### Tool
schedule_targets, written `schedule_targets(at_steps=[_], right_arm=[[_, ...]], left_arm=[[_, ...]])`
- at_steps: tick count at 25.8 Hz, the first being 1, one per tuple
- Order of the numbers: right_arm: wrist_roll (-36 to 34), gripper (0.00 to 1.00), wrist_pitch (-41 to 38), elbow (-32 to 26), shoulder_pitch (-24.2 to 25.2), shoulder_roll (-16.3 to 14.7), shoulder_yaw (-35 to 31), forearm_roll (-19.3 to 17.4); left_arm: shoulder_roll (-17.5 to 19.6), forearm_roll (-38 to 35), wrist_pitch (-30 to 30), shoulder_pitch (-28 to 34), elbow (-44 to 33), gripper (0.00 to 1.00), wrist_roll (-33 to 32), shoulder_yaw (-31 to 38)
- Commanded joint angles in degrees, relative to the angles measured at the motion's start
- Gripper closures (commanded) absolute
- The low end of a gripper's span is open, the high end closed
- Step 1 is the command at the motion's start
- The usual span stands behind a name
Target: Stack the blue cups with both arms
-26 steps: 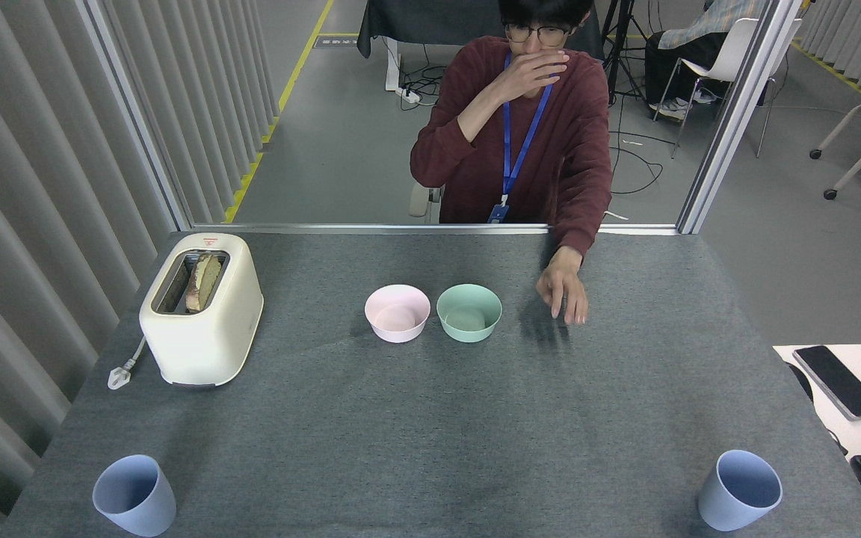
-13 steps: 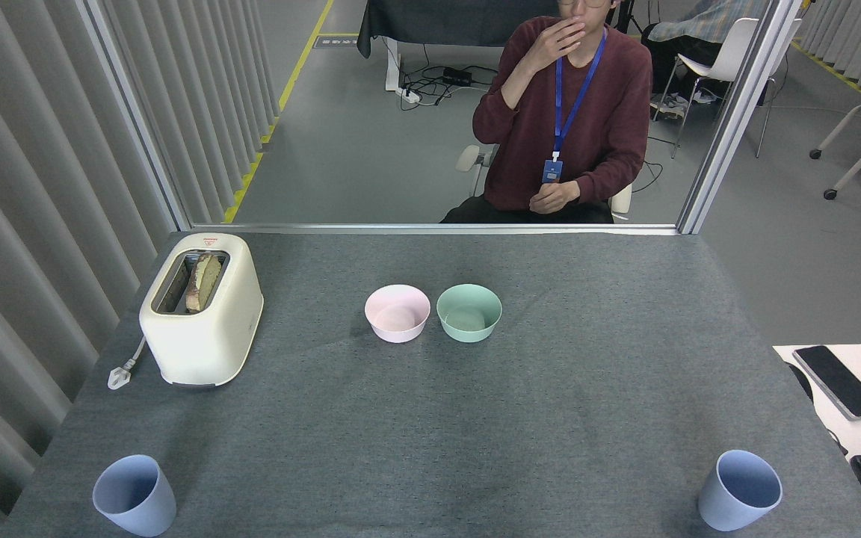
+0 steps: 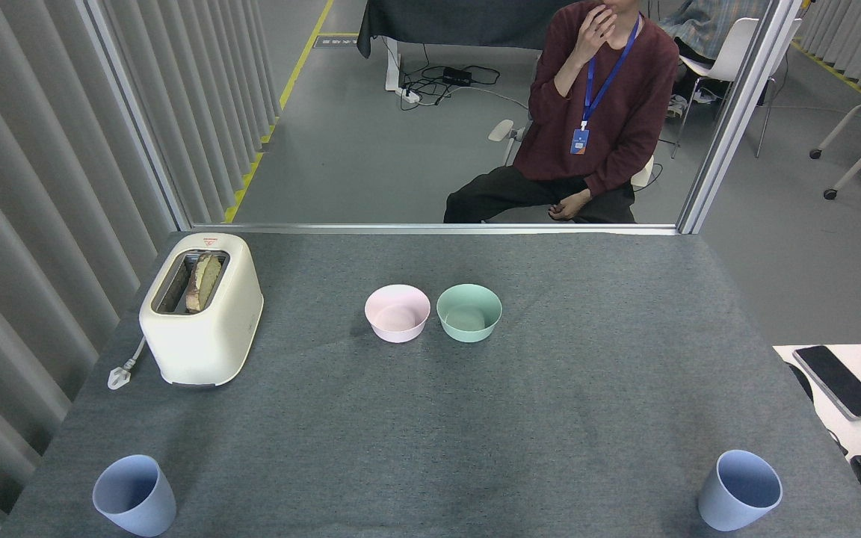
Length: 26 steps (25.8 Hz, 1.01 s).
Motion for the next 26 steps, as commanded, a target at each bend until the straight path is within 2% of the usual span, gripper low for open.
schedule_targets(at_steps=[1, 26], right_arm=[[0.01, 0.0, -0.27, 0.0, 0.04, 0.0, -0.26, 0.0], [0.01, 0.0, -0.36, 0.0, 0.22, 0.09, -0.7, 0.0]], left_arm=[[0.19, -0.4, -0.24, -1.9, 1.49, 0.0, -0.07, -0.07], [0.81, -1.45, 0.02, -18.16, 18.72, 0.0, -0.07, -2.53]])
